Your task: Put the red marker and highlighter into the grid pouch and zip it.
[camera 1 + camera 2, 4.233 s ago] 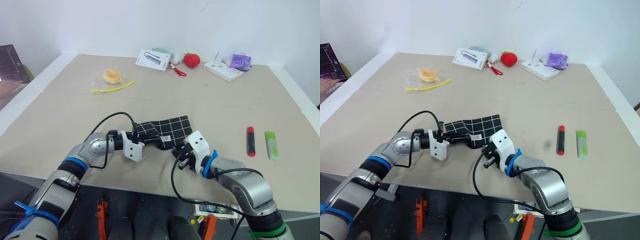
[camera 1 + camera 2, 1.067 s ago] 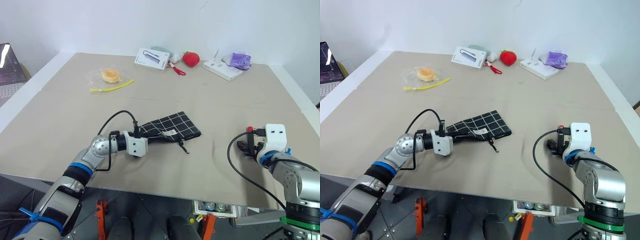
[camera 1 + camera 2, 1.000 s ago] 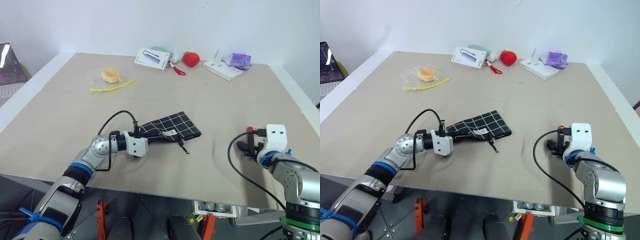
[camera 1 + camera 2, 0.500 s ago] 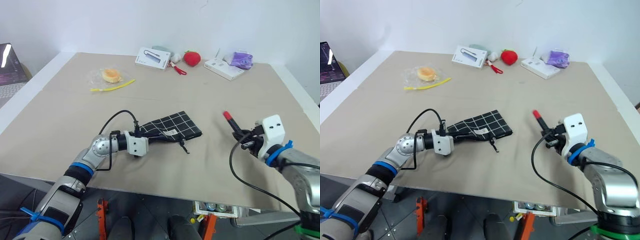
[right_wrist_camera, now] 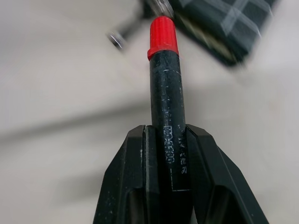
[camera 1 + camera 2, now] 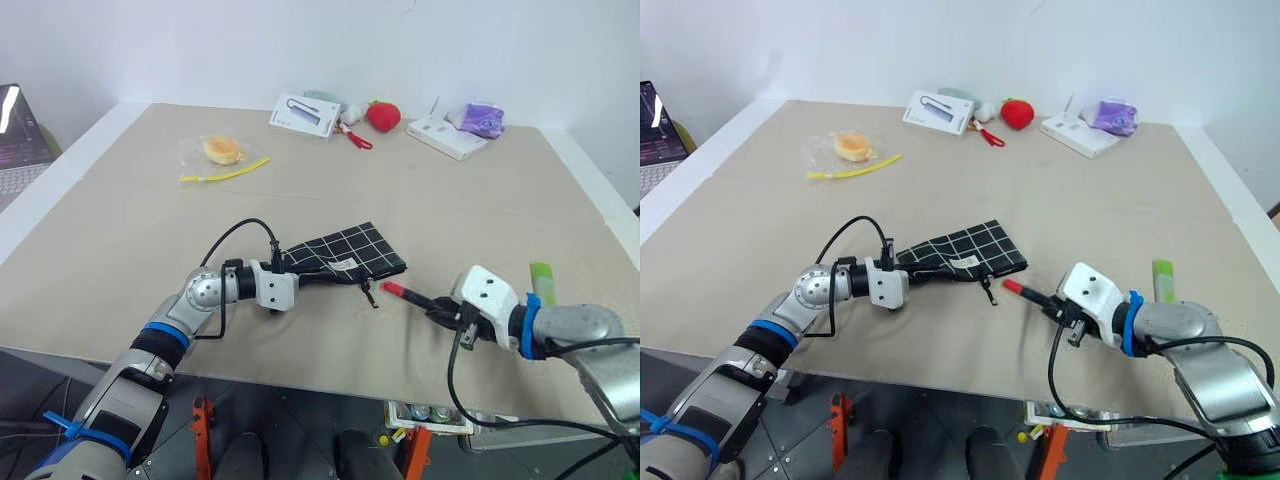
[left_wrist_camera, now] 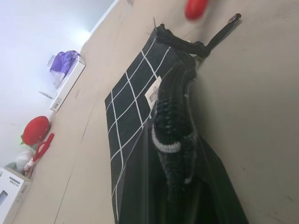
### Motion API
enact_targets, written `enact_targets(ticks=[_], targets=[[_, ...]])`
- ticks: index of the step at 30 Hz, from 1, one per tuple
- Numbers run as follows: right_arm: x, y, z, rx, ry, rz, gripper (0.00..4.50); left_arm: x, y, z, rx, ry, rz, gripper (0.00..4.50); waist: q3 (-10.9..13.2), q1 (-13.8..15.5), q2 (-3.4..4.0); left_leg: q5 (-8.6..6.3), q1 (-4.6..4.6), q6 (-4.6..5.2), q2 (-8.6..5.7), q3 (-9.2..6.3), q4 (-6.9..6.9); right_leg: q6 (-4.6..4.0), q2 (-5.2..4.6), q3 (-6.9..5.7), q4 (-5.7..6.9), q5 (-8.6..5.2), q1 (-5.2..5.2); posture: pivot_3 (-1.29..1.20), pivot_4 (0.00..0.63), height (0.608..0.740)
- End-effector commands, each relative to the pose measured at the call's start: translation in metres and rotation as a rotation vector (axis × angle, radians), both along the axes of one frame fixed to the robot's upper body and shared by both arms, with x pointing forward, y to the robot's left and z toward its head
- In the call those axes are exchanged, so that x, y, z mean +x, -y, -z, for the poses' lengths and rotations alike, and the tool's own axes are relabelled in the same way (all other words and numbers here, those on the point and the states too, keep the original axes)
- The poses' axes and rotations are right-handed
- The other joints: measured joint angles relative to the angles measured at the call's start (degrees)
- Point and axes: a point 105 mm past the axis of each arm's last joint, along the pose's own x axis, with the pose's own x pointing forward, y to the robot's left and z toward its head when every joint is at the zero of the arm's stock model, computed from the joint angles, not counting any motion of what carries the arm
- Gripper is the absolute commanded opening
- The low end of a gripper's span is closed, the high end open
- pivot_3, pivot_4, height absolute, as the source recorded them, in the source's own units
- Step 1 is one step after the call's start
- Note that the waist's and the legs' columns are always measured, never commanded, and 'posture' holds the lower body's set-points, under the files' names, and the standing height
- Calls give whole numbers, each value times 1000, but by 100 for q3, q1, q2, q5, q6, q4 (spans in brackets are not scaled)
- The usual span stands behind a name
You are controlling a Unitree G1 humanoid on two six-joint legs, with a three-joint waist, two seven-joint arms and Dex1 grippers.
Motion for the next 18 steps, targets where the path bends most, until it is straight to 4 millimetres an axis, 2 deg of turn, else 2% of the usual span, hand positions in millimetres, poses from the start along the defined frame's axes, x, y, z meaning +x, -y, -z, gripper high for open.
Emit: enact_targets(ticks=[1, 11, 15, 18], targets=[[9, 1, -10, -42, 75, -9, 542, 2, -1, -5, -11, 8, -3, 0, 0, 0, -1, 0, 0, 0, 1, -2, 0, 0, 2, -2, 0, 0, 1, 0, 150, 733], [26, -6, -8, -47, 116, -5, 542, 2, 1, -6, -13, 10, 2, 0, 0, 0, -1, 0, 1, 0, 1, -2, 1, -1, 2, -1, 1, 1, 1, 0, 150, 733], [38, -23, -10, -65, 179, -43, 542, 1, 3, -6, -17, 9, 7, 0, 1, -2, 0, 0, 0, 0, 1, -2, 2, -2, 2, -1, 1, 2, 1, 0, 150, 733], [48, -44, -14, -93, 266, -112, 542, 1, 5, -7, -27, 4, 11, 0, 1, -2, 0, 0, 0, 0, 1, -3, 2, -2, 3, -1, 1, 2, 1, 0, 150, 733]])
